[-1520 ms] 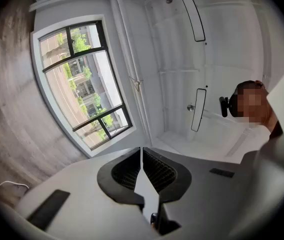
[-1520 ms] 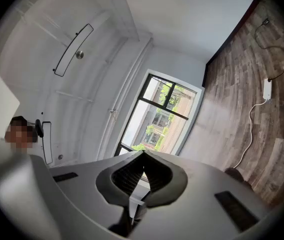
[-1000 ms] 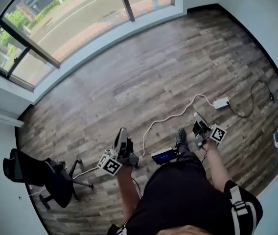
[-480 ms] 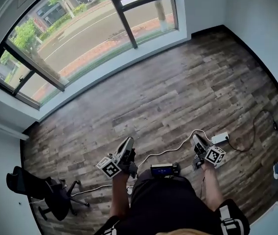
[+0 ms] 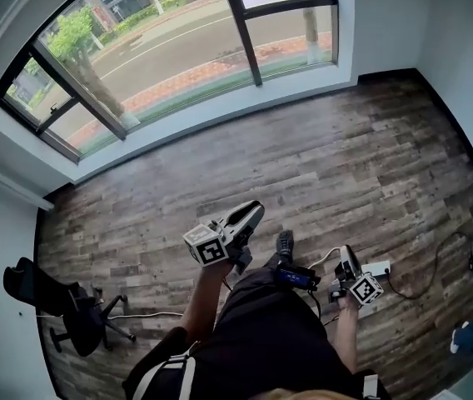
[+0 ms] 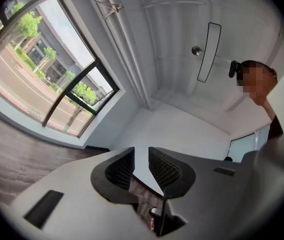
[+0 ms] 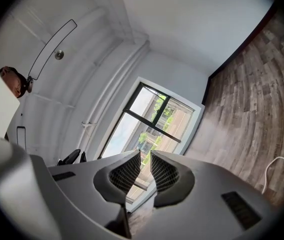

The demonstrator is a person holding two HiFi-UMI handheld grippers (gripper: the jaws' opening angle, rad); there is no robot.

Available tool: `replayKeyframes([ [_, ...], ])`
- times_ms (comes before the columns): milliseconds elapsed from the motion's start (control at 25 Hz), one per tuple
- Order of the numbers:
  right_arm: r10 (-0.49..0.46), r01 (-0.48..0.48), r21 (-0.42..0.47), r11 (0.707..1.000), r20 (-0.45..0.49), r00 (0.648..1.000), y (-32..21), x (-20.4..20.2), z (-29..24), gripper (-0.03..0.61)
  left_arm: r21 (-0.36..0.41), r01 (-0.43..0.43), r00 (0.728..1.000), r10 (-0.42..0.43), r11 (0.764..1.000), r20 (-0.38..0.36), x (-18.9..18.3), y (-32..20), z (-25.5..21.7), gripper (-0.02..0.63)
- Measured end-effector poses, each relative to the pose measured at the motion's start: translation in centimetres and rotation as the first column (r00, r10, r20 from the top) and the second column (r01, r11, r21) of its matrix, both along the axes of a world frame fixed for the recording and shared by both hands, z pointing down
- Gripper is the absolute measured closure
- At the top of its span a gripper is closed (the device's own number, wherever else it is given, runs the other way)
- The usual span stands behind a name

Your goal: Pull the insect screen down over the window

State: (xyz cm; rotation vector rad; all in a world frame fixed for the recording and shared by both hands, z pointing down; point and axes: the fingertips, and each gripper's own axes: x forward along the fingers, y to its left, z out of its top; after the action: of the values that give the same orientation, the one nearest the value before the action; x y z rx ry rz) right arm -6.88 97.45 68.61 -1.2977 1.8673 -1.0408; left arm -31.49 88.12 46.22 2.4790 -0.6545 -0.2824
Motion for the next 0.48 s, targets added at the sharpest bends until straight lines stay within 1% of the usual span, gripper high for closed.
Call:
replayKeyframes([
  [120,0.015,-0.015,-0.003,1.000,-0.016,1.000,-5.0,1.4,-0.3,0.534,-0.005,-0.034,0.997,0.034,0.999,-0.064,1.7,-6.3,1.7,0.534],
  [240,0.027,-0.029,-0.037,0.999,-0.060,0.998,-11.0,4.6,-0.1,0.534,-0.059,-0.045,0.991,0.037,0.997,-0.131,4.2,-13.8,4.2,0.534],
  [320,0.037,-0.040,-0.047,0.998,-0.058,0.998,-15.1,6.7,-0.8,0.534,-0.098,-0.052,0.987,0.036,0.994,-0.155,5.9,-18.4,5.0,0.535],
  [360,0.038,-0.040,-0.044,0.998,-0.062,0.997,-17.2,7.4,-1.5,0.534,-0.103,-0.057,0.986,0.039,0.993,-0.162,6.5,-20.5,4.7,0.535],
  [480,0.027,-0.032,-0.048,0.998,-0.098,0.995,-23.8,9.0,-2.8,0.534,-0.091,-0.062,0.985,0.046,0.994,-0.168,7.4,-26.5,3.7,0.536],
])
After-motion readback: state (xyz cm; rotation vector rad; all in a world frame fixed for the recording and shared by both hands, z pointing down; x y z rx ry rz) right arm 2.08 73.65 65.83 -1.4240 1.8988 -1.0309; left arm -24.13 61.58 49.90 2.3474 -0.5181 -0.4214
